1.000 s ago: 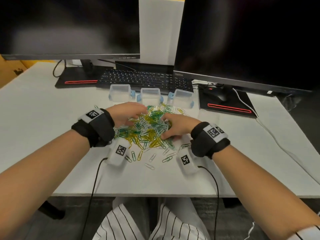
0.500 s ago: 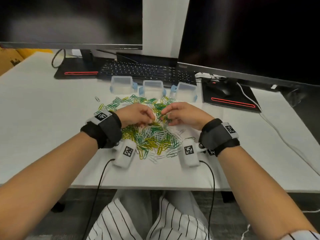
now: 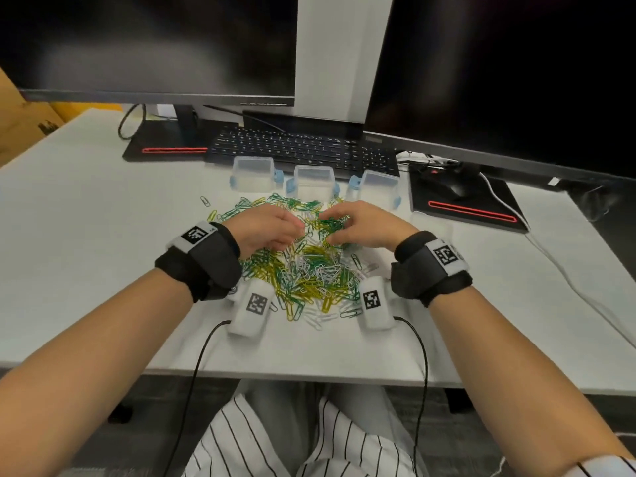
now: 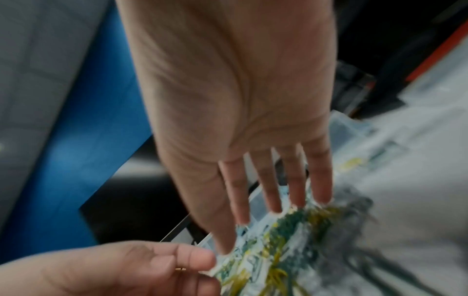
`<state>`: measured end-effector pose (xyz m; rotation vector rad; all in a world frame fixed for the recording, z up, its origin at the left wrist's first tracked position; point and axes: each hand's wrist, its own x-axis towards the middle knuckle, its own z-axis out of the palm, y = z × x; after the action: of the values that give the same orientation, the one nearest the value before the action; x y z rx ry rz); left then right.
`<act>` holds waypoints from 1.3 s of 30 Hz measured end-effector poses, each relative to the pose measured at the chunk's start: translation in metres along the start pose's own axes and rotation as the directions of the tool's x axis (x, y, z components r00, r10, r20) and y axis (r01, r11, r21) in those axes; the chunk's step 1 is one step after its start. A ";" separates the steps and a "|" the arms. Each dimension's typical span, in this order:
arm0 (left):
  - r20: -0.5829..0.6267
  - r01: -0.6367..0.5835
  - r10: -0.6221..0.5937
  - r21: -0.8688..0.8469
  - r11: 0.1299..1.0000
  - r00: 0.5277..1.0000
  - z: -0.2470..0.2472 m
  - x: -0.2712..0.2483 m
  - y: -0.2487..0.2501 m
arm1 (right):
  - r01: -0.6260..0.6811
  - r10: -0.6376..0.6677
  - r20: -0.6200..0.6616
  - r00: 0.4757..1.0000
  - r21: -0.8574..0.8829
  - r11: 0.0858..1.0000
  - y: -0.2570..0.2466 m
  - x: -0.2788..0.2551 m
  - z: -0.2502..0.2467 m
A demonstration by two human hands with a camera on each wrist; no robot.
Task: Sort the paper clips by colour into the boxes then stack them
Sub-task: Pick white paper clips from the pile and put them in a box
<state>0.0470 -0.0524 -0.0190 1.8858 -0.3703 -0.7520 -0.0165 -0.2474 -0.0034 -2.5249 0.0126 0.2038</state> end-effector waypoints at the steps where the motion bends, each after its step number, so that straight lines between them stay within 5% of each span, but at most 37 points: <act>1: 0.042 0.005 -0.008 0.063 0.998 0.999 0.000 -0.002 0.000 | 0.034 -0.034 0.016 0.999 -0.021 0.999 -0.004 -0.002 -0.003; 6: 0.178 -0.039 -0.073 0.556 0.830 0.981 0.010 -0.014 0.003 | 0.005 0.016 0.257 0.966 -0.081 0.997 -0.015 -0.023 0.002; 8: 0.197 -0.054 -0.093 0.634 0.772 0.976 0.017 -0.013 0.004 | 0.052 -0.014 0.241 0.970 -0.155 0.987 -0.017 -0.025 0.016; 11: 0.167 -0.081 -0.030 0.620 0.780 0.985 0.020 -0.008 0.003 | 0.095 -0.077 0.142 0.987 -0.126 0.987 -0.010 -0.018 0.024; 14: 0.072 -0.055 0.030 0.382 0.922 0.997 0.011 -0.005 -0.001 | -0.052 0.027 0.124 0.992 0.205 0.977 0.005 -0.018 0.014; 16: 0.018 -0.056 0.054 0.164 0.985 0.998 0.005 -0.005 -0.004 | -0.126 0.073 0.118 0.990 0.544 0.830 0.012 -0.022 0.009; 18: -0.002 -0.049 0.049 -0.021 0.999 0.999 0.002 -0.007 -0.006 | -0.210 0.103 0.185 0.977 0.794 0.571 0.016 -0.027 0.006; 22: 0.049 0.043 -0.028 -0.339 0.940 0.998 0.006 -0.014 -0.006 | -0.285 0.055 0.280 0.959 0.932 0.223 0.014 -0.038 0.000; 25: 0.069 0.093 -0.068 -0.487 0.868 0.995 0.012 -0.017 -0.003 | -0.288 0.026 0.286 0.958 0.953 0.092 0.011 -0.040 -0.002; 29: 0.093 0.099 -0.058 -0.545 0.833 0.994 0.015 -0.019 -0.001 | -0.276 0.054 0.274 0.960 0.961 0.031 0.012 -0.035 0.000; 33: 0.067 0.034 -0.001 -0.494 0.869 0.998 0.017 -0.021 -0.001 | -0.250 0.120 0.238 0.964 0.963 0.099 0.009 -0.026 0.006; 37: 0.061 -0.038 0.069 -0.407 0.913 0.996 0.019 -0.024 0.000 | -0.206 0.170 0.137 0.976 0.831 0.517 0.001 -0.020 0.013; 39: 0.058 -0.068 0.096 -0.374 0.925 0.994 0.021 -0.024 0.002 | -0.199 0.148 0.135 0.980 0.735 0.648 -0.003 -0.020 0.016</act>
<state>0.0152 -0.0549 -0.0149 1.4796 -0.3258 -0.7783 -0.0380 -0.2365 -0.0118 -1.6741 0.2656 0.2862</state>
